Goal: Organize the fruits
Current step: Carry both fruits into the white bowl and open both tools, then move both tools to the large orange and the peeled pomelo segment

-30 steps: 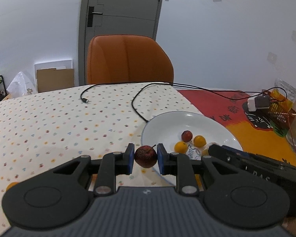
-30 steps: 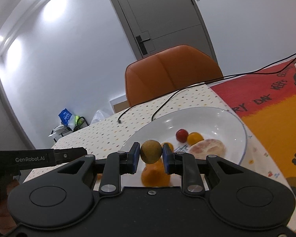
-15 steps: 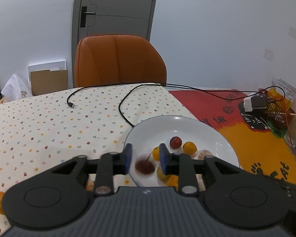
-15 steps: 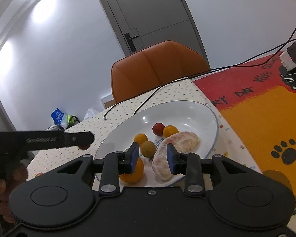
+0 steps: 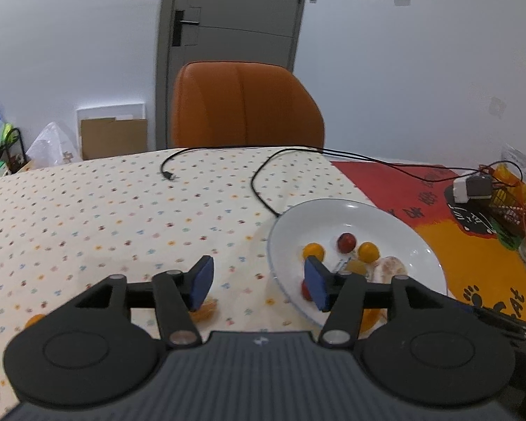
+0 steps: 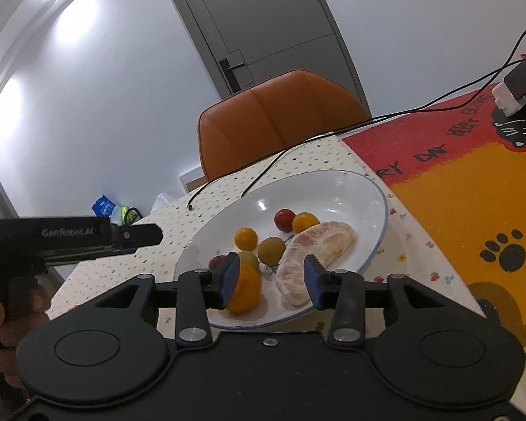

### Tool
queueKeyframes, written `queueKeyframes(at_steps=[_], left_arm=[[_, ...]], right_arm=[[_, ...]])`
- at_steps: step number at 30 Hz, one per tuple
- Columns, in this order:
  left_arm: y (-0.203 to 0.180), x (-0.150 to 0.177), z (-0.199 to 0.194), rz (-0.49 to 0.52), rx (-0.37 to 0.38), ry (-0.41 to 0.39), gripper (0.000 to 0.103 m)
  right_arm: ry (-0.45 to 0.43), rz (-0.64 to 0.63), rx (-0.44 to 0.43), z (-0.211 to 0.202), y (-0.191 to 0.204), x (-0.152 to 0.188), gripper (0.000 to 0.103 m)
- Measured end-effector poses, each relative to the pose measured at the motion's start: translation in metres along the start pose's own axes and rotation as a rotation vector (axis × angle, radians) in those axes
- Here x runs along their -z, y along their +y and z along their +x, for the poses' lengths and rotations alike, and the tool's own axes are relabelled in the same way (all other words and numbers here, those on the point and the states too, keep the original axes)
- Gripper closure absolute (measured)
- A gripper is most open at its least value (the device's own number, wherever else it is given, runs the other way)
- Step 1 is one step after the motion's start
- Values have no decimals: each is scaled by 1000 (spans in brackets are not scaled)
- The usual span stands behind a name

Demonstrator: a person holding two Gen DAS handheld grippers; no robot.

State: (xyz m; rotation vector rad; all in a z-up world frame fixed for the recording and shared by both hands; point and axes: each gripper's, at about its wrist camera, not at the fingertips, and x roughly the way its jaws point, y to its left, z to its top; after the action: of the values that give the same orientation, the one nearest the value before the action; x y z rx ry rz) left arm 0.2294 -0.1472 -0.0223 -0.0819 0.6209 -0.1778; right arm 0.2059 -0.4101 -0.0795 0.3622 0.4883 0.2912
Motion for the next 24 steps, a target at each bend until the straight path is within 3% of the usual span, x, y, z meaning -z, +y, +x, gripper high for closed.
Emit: queueKeyframes(at_steps=[6,14,18,24], left_arm=[[15,0,-15,-20,-46,-30,23],[35,4,-34,-38,-79,-56,12],[46,7,-45,-48,-90,-72,8],[65,6,-61,-82,-104,-100,7]], right_arm=[[-2,-22,-8,-4,13,1,54],[-15,-28,-11,-10,27,-1,42],[-27,-43,-16,-14,37,0,25],[-24,-55,-27,-13,52,0,18]])
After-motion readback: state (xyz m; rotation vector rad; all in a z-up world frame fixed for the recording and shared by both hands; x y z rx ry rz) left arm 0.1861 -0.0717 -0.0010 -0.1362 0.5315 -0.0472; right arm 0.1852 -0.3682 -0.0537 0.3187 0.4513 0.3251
